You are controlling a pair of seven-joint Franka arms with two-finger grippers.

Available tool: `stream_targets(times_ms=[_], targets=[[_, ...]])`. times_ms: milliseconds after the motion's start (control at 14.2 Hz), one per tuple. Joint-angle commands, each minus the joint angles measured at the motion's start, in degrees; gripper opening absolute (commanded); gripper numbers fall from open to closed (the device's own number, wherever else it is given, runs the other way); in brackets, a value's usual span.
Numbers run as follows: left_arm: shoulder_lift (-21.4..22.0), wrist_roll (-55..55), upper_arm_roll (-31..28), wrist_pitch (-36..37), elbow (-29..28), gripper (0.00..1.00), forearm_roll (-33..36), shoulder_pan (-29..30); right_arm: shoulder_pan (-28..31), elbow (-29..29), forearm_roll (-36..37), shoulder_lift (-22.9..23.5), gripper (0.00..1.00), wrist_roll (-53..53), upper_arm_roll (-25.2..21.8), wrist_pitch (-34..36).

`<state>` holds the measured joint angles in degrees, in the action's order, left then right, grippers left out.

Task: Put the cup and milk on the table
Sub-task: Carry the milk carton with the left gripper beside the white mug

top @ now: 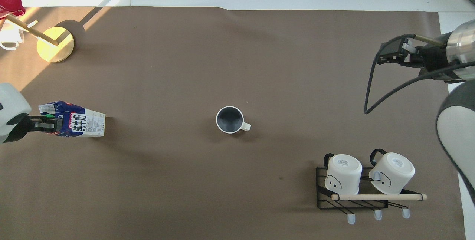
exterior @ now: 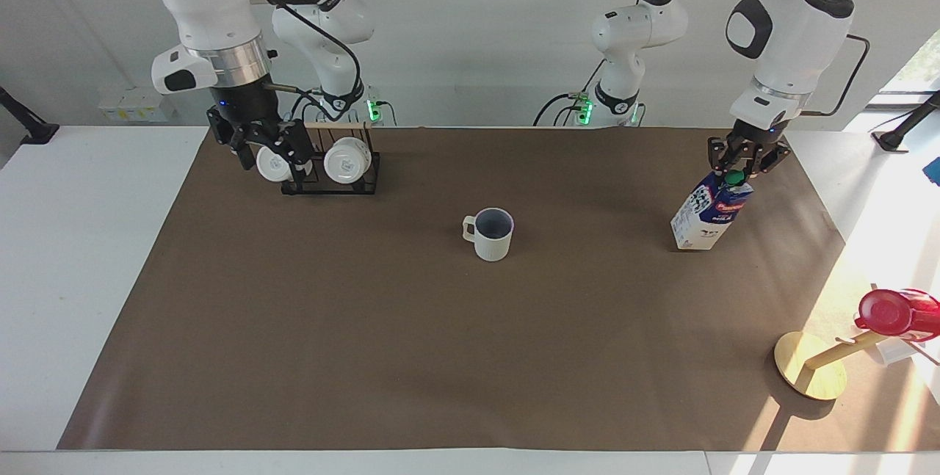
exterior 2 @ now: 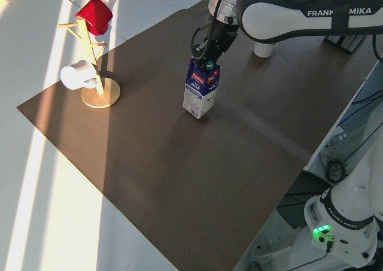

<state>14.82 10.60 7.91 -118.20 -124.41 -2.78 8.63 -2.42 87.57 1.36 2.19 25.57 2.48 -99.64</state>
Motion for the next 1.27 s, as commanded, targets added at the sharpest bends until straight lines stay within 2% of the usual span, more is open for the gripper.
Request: stream_targets(times_ms=[0,211,352,563,774,985,1196], targets=[[-1.7,-12.1,-0.1,3.9,4.4,0.36,-0.4,-7.6,2.2,-0.6,0.1,-1.0,1.0,-3.8,0.8,2.2],[-2.0,-22.3,-0.1,2.7,5.8,0.36,-0.3,-16.0,2.4,-1.5,0.4,-0.9,1.0,-5.3,0.5,3.8],[-5.0,-27.2,-0.1,2.8,8.7,0.36,0.2,-20.7,2.5,-3.0,0.2,0.0,1.0,-6.1,0.4,7.1],[-7.1,-31.3,-0.1,-0.2,8.7,0.33,0.8,-25.0,2.5,-3.1,0.3,-0.2,1.0,-6.4,0.2,8.3],[-8.9,-38.2,0.0,-1.2,8.5,0.33,5.5,-29.8,2.8,-2.7,-0.9,-1.1,1.0,-9.0,-1.3,10.9],[-9.4,-41.9,0.0,-2.2,8.3,0.33,6.2,-30.9,2.3,-2.1,-0.9,-1.9,1.0,-9.0,-1.3,13.7],[-10.2,-44.6,0.0,-3.2,7.7,0.33,8.6,-32.5,2.8,-2.1,-0.9,-1.8,1.0,-9.0,-1.3,13.5]])
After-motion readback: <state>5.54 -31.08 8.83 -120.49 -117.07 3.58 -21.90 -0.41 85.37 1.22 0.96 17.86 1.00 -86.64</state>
